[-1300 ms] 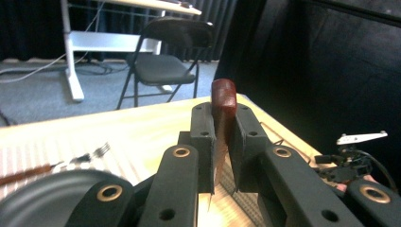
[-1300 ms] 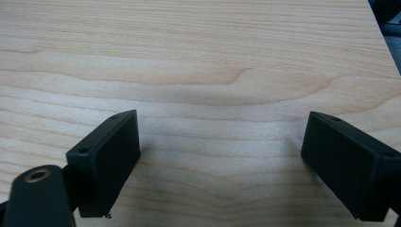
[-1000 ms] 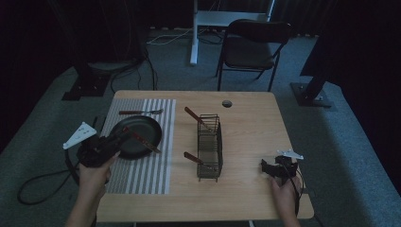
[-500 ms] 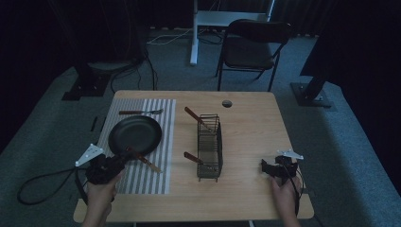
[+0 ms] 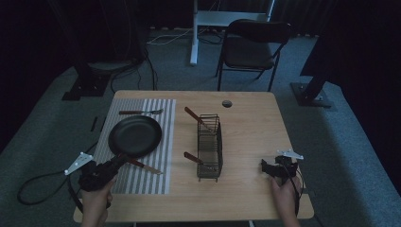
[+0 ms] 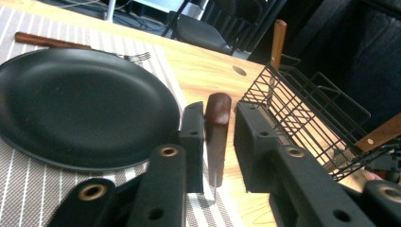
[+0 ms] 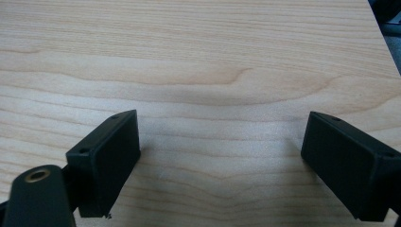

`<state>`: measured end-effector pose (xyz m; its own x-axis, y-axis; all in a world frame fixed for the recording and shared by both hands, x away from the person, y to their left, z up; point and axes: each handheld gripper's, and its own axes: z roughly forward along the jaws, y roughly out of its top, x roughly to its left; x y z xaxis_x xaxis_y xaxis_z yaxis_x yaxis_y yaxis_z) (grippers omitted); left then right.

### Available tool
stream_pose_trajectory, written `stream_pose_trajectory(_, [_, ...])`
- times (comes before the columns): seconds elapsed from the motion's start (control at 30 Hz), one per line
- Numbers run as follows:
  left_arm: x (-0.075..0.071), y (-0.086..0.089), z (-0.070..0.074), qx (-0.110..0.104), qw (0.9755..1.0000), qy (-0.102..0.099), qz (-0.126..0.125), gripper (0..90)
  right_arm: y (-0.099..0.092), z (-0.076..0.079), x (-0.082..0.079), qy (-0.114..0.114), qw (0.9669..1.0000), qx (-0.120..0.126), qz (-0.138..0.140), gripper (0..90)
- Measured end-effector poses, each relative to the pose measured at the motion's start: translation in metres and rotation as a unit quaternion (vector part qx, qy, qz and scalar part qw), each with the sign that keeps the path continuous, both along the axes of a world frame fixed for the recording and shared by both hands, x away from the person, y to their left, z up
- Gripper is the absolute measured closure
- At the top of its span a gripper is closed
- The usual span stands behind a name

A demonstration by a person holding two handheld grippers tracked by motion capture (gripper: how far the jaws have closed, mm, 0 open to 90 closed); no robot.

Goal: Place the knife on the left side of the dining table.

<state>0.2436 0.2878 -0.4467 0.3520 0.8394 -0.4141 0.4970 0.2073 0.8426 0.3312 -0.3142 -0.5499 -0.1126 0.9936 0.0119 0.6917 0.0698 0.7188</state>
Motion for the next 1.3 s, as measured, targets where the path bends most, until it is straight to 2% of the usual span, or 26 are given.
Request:
stream_pose_trajectory(0.13, [-0.002,0.008,-0.008,0.000,0.9996,0.008,0.025,74.6,0.000,0.000,0.000,0.000,1.0000,0.000,0.000,11.4])
stream_pose_trajectory(0.17, [-0.002,0.008,-0.008,0.000,0.9996,0.008,0.025,74.6,0.000,0.000,0.000,0.000,1.0000,0.000,0.000,11.4])
stream_pose_trajectory(0.27, [0.001,0.022,-0.023,-0.035,0.9979,0.026,0.049,74.0,0.000,0.000,0.000,0.000,1.0000,0.000,0.000,11.4])
stream_pose_trajectory(0.3, [0.001,0.022,-0.023,-0.035,0.9979,0.026,0.049,73.7,0.000,0.000,0.000,0.000,1.0000,0.000,0.000,11.4])
stream_pose_trajectory(0.33, [0.002,0.032,-0.033,-0.062,0.9954,0.037,0.062,73.5,0.000,0.000,0.000,0.000,1.0000,0.000,0.000,11.5])
stream_pose_trajectory(0.4, [0.002,0.032,-0.033,-0.062,0.9954,0.037,0.062,72.9,0.000,0.000,0.000,0.000,1.0000,0.000,0.000,11.5])
stream_pose_trajectory(0.43, [0.003,0.040,-0.046,-0.076,0.9931,0.049,0.075,71.6,0.000,0.000,0.000,0.000,1.0000,0.000,0.000,11.4])
stream_pose_trajectory(0.53, [0.004,0.045,-0.052,-0.083,0.9917,0.057,0.079,70.7,0.000,0.000,0.000,0.000,1.0000,0.000,0.000,11.4])
stream_pose_trajectory(0.57, [0.004,0.047,-0.056,-0.095,0.9903,0.061,0.081,70.7,0.000,0.000,0.000,0.000,1.0000,0.000,0.000,11.4])
stream_pose_trajectory(0.63, [0.005,0.050,-0.064,-0.089,0.9888,0.068,0.098,67.9,0.000,0.000,0.000,0.000,1.0000,0.000,0.000,11.5])
stream_pose_trajectory(0.7, [0.006,0.053,-0.070,-0.092,0.9870,0.075,0.108,66.5,0.000,0.000,0.000,0.000,1.0000,0.000,0.000,11.4])
stream_pose_trajectory(0.83, [0.006,0.060,-0.082,-0.110,0.9813,0.094,0.127,65.7,0.000,0.000,0.000,0.000,1.0000,0.000,0.000,11.4])
stream_pose_trajectory(0.87, [0.006,0.060,-0.082,-0.110,0.9813,0.094,0.127,65.4,0.000,0.000,0.000,0.000,1.0000,0.000,0.000,11.4])
stream_pose_trajectory(0.93, [0.007,0.060,-0.087,-0.111,0.9786,0.104,0.138,64.2,0.000,0.000,0.000,0.000,1.0000,0.000,0.000,11.4])
stream_pose_trajectory(1.0, [0.007,0.060,-0.087,-0.111,0.9786,0.104,0.138,63.2,0.000,0.000,0.000,0.000,1.0000,0.000,0.000,11.4])
stream_pose_trajectory(1.03, [0.009,0.062,-0.090,-0.097,0.9784,0.109,0.146,61.6,0.000,0.000,0.000,0.000,1.0000,0.000,0.000,11.4])
stream_pose_trajectory(1.1, [0.011,0.063,-0.091,-0.085,0.9783,0.114,0.151,60.1,0.000,0.000,0.000,0.000,1.0000,0.000,0.000,11.4])
stream_pose_trajectory(1.2, [0.012,0.064,-0.093,-0.087,0.9775,0.118,0.151,59.4,0.000,0.000,0.000,0.000,1.0000,0.000,0.000,11.4])
stream_pose_trajectory(1.27, [0.015,0.062,-0.097,-0.045,0.9769,0.140,0.155,55.8,0.000,0.000,0.000,0.000,1.0000,0.000,0.000,11.4])
stream_pose_trajectory(1.3, [0.015,0.061,-0.098,-0.036,0.9770,0.142,0.155,54.1,0.000,0.000,0.000,0.000,1.0000,0.000,0.000,11.4])
